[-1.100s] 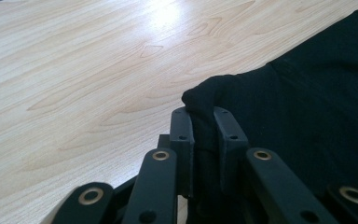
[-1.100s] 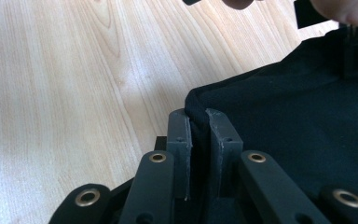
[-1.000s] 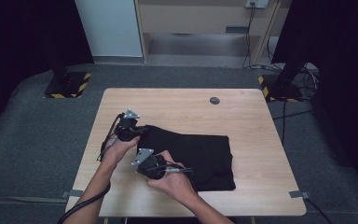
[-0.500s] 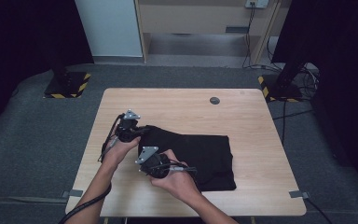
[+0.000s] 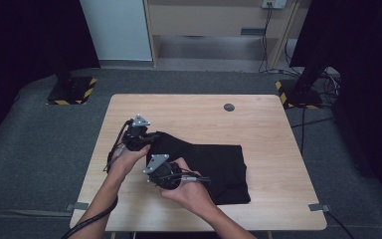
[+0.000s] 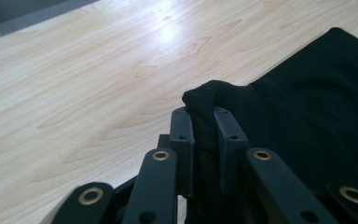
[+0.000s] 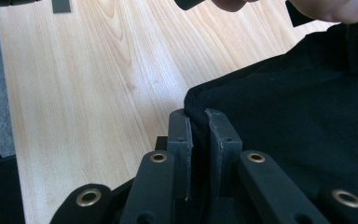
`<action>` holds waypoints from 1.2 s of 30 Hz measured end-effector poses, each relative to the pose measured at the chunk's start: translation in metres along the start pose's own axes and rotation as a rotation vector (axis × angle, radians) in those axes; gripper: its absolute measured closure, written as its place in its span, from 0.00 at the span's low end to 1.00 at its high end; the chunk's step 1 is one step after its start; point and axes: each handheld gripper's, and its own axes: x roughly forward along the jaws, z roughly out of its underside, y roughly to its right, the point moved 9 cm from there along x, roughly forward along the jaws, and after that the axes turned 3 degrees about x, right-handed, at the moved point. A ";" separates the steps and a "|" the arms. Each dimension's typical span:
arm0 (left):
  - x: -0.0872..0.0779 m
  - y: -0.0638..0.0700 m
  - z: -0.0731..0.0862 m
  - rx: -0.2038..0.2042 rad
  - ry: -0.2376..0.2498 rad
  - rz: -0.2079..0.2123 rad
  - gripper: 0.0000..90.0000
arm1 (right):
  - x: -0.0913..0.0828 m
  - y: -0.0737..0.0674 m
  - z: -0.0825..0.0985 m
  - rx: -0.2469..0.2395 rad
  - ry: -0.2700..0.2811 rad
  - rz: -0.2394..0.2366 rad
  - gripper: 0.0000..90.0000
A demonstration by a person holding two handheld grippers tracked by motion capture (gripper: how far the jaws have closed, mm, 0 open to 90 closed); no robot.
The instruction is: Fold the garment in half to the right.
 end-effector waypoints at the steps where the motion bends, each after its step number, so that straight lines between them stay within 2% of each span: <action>1: -0.002 0.000 -0.002 0.005 0.001 -0.003 0.89 | -0.002 0.000 -0.001 0.000 0.003 0.001 0.90; 8: -0.006 -0.001 -0.002 0.006 -0.001 -0.015 0.89 | -0.004 -0.002 -0.008 -0.012 0.009 0.004 0.90; 13: -0.004 0.000 0.002 0.018 -0.011 -0.022 0.89 | 0.001 -0.004 -0.004 -0.010 -0.004 -0.005 0.90; 17: -0.007 0.001 0.000 0.029 -0.015 -0.026 0.89 | 0.000 -0.004 -0.004 -0.003 0.003 -0.012 0.90; 22: -0.011 0.009 -0.010 0.056 -0.020 -0.026 0.89 | -0.013 -0.002 -0.006 0.004 0.029 -0.007 0.90; 28: -0.014 0.022 -0.026 0.102 -0.024 -0.036 0.89 | -0.032 0.006 0.002 0.062 0.068 -0.016 0.90; 36: -0.003 0.031 -0.035 0.101 -0.039 -0.038 0.89 | -0.043 0.019 0.012 0.099 0.078 -0.012 0.90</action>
